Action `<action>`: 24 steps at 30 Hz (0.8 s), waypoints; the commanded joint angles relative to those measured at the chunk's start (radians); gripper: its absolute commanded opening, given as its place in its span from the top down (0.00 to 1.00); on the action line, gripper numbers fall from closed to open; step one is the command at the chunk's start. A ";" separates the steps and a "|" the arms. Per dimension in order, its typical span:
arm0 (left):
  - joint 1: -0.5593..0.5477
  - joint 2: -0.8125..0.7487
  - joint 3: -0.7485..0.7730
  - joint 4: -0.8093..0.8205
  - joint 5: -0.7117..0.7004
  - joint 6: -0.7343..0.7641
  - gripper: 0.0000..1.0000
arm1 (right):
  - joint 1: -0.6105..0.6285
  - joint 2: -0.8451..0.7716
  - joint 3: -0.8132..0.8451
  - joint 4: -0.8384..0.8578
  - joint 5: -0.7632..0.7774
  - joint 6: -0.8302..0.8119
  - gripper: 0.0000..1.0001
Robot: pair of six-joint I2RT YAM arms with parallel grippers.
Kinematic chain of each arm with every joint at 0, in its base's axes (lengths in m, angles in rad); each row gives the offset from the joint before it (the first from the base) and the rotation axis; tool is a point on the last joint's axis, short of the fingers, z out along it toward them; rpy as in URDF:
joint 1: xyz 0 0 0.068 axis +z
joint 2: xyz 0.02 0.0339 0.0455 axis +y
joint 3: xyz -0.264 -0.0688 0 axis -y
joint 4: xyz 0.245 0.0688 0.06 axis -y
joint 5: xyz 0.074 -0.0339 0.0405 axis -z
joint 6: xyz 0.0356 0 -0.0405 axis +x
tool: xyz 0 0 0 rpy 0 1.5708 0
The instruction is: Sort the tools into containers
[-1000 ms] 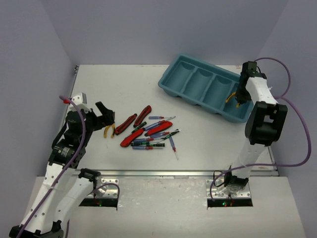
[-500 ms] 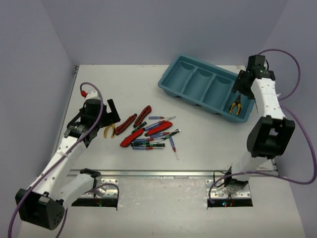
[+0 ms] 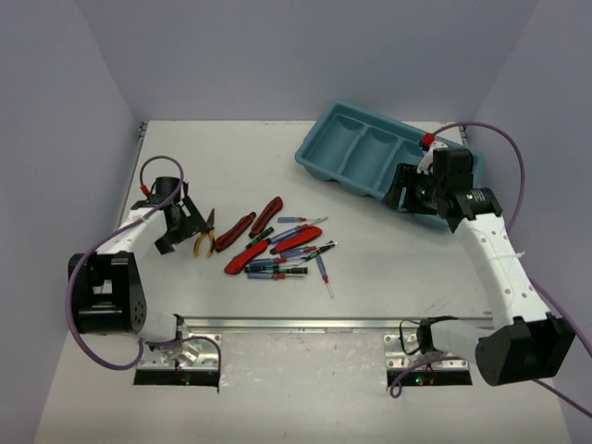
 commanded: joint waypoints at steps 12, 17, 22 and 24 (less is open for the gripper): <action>-0.005 0.169 0.020 0.065 0.018 -0.077 0.40 | -0.002 -0.036 -0.052 0.132 -0.222 -0.032 0.31; -0.026 0.226 -0.020 0.109 -0.021 -0.103 0.51 | -0.002 -0.037 -0.066 0.152 -0.248 -0.031 0.30; -0.027 0.229 -0.031 0.122 -0.096 -0.145 0.74 | -0.002 -0.049 -0.071 0.159 -0.259 -0.026 0.30; -0.025 0.235 -0.029 0.131 -0.114 -0.159 0.80 | -0.002 -0.055 -0.071 0.157 -0.263 -0.026 0.30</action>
